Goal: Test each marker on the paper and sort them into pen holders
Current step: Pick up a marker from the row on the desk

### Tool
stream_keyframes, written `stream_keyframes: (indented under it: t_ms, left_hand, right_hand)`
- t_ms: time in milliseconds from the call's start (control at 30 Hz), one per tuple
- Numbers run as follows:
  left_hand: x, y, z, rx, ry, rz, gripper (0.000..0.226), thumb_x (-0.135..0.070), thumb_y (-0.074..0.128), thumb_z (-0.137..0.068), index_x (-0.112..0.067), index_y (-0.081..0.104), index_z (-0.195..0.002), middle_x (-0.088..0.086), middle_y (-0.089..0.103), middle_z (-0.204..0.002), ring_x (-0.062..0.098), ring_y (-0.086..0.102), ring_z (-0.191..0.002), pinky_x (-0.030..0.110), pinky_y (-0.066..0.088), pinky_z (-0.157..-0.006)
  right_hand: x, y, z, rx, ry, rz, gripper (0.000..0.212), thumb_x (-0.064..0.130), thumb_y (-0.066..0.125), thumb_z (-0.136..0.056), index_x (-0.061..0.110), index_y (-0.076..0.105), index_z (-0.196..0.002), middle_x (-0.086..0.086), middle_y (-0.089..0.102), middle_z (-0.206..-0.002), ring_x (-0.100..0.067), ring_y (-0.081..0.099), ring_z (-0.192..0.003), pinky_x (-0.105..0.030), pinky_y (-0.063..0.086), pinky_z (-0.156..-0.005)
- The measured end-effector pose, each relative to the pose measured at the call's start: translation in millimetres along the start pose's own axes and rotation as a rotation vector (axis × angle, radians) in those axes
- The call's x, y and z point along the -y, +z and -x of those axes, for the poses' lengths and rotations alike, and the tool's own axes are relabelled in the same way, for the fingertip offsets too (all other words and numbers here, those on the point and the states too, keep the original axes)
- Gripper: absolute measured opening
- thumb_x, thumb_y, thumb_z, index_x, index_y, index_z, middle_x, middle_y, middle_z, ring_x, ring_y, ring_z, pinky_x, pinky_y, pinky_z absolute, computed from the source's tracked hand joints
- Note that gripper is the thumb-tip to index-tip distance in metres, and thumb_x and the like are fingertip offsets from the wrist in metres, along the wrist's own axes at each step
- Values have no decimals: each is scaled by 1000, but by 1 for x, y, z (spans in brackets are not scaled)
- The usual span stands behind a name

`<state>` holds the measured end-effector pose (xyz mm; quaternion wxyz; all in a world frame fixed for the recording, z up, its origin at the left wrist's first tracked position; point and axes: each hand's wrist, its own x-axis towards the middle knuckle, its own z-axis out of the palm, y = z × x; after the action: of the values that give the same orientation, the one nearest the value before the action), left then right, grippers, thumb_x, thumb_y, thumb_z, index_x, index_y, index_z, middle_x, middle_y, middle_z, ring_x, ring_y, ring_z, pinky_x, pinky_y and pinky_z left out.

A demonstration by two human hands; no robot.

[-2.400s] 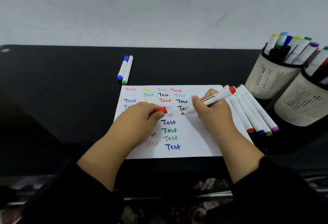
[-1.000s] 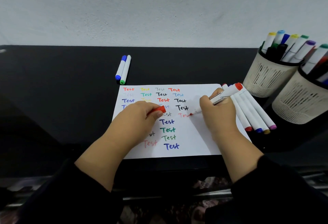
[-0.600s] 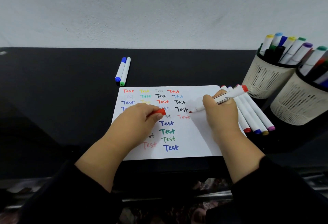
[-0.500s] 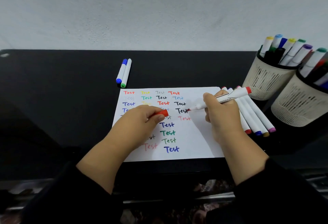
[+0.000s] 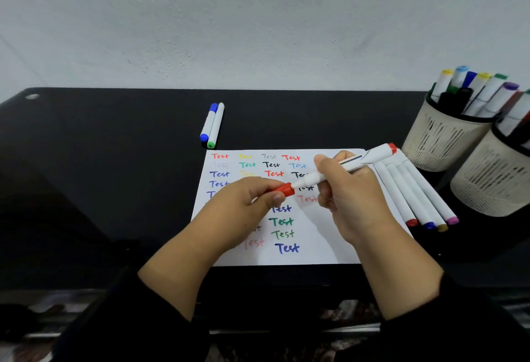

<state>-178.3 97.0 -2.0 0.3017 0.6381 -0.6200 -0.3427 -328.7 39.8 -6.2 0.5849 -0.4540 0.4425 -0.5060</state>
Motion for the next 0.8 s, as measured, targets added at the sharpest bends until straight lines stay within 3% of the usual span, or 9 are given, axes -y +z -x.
stream_keyframes:
  t_ms: [167, 267, 333, 533, 800]
  left_hand:
    - [-2, -2, 2, -21, 0, -11, 18, -38, 49, -93, -55, 51, -86, -25, 57, -86, -12, 49, -78, 5, 36, -61]
    - [-4, -3, 2, -53, -18, -27, 20, -36, 49, -93, -50, 54, -80, -23, 57, -70, -14, 48, -61, 3, 36, -54]
    - [-5, -3, 2, -89, -34, -25, 18, -35, 49, -94, -43, 58, -82, -19, 55, -64, -7, 47, -51, 5, 36, -47]
    - [-9, -6, 1, -133, -97, -162, 20, -34, 44, -97, -33, 63, -100, 0, 63, -87, 12, 51, -69, 23, 40, -61]
    - [-9, -6, 1, -139, -107, -223, 26, -34, 39, -98, -25, 63, -106, -9, 58, -86, 6, 50, -74, 19, 39, -65]
  right_hand:
    - [-2, 7, 4, 69, 7, 68, 44, 14, 62, -89, 22, 45, -49, 3, 40, -46, -9, 33, -42, -21, 32, -46]
    - [-1, 13, 4, 61, 24, 55, 40, 13, 61, -90, 19, 39, -57, 3, 39, -46, -9, 33, -42, -21, 32, -46]
    - [-1, 17, 3, 37, 30, 34, 38, 13, 60, -90, 18, 37, -60, 3, 39, -47, -9, 33, -43, -20, 31, -44]
    - [-4, 31, 7, -22, 97, 13, 39, 12, 58, -89, 19, 38, -57, 4, 37, -46, -8, 31, -41, -22, 29, -44]
    - [-1, 37, 11, -40, 157, 71, 33, 17, 56, -90, 17, 41, -61, 2, 48, -49, -3, 37, -34, -20, 32, -42]
